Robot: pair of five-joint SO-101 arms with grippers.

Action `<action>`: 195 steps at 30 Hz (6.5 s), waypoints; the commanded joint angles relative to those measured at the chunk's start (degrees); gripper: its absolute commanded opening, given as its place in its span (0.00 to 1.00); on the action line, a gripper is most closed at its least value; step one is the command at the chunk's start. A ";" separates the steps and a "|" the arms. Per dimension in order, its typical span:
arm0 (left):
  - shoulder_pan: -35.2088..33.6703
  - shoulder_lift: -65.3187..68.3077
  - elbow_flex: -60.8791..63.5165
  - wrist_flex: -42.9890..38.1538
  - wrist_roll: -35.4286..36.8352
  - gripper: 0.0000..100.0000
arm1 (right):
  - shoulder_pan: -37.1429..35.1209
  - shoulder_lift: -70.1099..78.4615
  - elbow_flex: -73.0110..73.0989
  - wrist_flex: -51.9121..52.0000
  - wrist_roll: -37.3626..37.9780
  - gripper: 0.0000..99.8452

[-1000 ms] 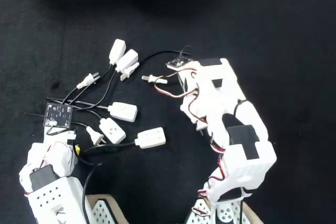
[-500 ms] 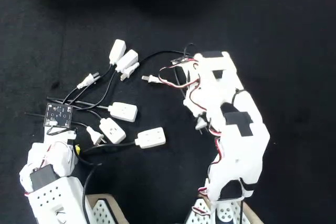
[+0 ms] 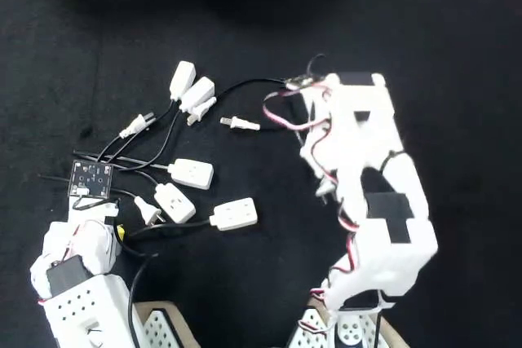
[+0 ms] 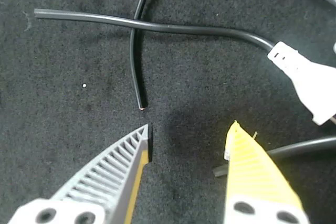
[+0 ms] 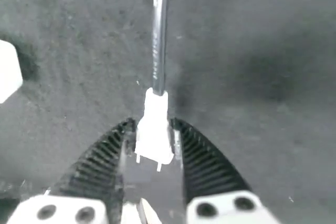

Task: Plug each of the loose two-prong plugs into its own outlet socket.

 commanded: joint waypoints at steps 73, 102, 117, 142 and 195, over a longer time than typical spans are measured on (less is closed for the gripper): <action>0.66 -0.44 -0.22 -0.62 -0.62 0.23 | -8.79 -4.97 10.77 -10.11 -0.53 0.01; 18.07 -15.56 -9.80 10.55 3.34 0.23 | -31.82 -68.62 44.35 -44.31 -28.84 0.01; 39.25 -15.74 -8.31 -0.44 11.43 0.23 | -37.71 -77.58 67.12 -81.93 -51.60 0.01; 32.40 -15.47 -8.22 -10.11 25.58 0.24 | -43.34 -77.14 56.75 -56.62 -46.24 0.01; 11.82 -15.47 2.59 9.05 -5.01 0.23 | -27.16 -42.07 42.86 -33.49 -36.04 0.01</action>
